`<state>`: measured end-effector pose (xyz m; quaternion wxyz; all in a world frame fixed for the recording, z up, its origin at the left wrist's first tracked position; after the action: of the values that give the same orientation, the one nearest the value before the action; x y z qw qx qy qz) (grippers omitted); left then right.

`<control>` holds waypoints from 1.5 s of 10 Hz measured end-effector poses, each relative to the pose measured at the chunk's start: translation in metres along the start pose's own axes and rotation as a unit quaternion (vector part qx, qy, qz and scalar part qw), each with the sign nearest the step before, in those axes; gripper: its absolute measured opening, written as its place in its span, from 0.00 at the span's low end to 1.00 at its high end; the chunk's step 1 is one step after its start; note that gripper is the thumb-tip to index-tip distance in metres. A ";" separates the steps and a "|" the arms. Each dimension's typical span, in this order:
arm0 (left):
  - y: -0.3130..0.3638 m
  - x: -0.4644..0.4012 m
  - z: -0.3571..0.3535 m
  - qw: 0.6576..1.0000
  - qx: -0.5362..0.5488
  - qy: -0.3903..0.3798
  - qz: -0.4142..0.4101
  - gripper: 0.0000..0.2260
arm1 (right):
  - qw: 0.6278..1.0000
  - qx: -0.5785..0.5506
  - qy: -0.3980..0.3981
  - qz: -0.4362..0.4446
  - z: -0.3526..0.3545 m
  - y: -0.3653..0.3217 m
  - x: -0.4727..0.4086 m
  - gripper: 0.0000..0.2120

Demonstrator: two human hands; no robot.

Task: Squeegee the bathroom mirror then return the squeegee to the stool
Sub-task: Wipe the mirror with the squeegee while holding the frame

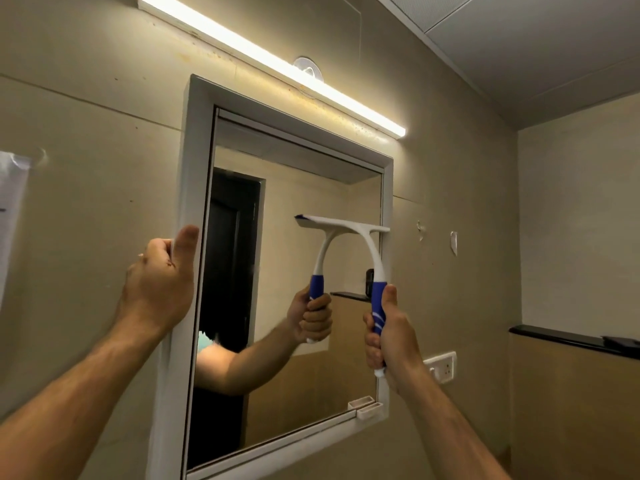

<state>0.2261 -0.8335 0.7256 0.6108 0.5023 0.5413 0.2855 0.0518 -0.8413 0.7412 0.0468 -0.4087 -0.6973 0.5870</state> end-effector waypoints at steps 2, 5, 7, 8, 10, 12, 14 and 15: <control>0.093 0.081 0.180 0.980 -0.046 0.170 -0.090 0.15 | 0.997 -0.061 -0.015 0.039 -0.033 -0.055 -0.025 0.25; 0.172 0.207 -0.133 0.430 -0.599 0.667 -0.108 0.22 | 0.993 -0.114 -0.015 -0.006 -0.069 -0.010 0.005 0.25; 0.172 0.209 -0.146 0.432 -0.593 0.663 -0.149 0.23 | 0.976 -0.206 -0.066 0.001 -0.094 -0.045 0.009 0.18; 0.172 0.210 -0.147 0.429 -0.592 0.666 -0.150 0.23 | 0.975 -0.210 -0.068 0.021 -0.113 -0.061 0.006 0.18; 0.171 0.211 -0.143 0.438 -0.588 0.663 -0.154 0.25 | 0.973 -0.218 -0.072 0.010 -0.144 -0.019 0.042 0.20; 0.172 0.210 -0.142 0.447 -0.581 0.662 -0.156 0.26 | 0.969 -0.227 -0.095 0.039 -0.164 -0.022 0.066 0.20; 0.170 0.212 -0.141 0.448 -0.574 0.668 -0.158 0.24 | 0.967 -0.225 -0.104 0.053 -0.182 -0.056 0.058 0.21; 0.169 0.212 -0.140 0.446 -0.572 0.671 -0.152 0.24 | 0.974 -0.187 -0.113 0.057 -0.180 -0.042 0.062 0.20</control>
<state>0.1799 -0.5454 0.8153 0.2400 -0.3997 0.5643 0.6813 0.0875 -0.6608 0.8067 -0.1431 -0.3805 -0.7710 0.4902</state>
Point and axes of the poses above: each hand's wrist, its own x-axis away from the middle knuckle, its own z-axis out of the back of the hand, y = z × x, the point moved 6 cm from there along -x, towards the middle knuckle, and after that the axes turned 7 degrees about -x, right-handed, at the moved point
